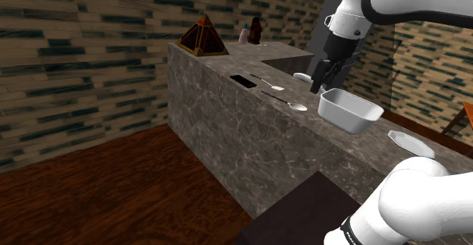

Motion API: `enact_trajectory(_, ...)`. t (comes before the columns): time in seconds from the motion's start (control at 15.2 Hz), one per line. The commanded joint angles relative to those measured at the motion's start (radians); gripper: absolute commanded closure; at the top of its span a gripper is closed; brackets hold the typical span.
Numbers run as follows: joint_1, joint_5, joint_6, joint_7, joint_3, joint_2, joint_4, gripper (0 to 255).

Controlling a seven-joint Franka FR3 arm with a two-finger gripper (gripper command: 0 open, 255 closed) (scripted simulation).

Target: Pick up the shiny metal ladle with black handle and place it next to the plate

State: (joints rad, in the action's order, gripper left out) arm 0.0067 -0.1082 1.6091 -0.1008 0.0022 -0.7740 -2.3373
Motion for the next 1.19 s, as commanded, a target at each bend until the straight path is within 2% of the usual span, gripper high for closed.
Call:
enact_trajectory(0.0,0.000,0.000,0.000,0.000,0.000,0.000,0.000,0)
enact_trajectory(0.59,-0.033,-0.026,0.231,-0.141,-0.165,0.227,0.022,0)
enact_trajectory(1.12,-0.040,0.036,0.396,-0.293,-0.301,0.493,0.134,0)
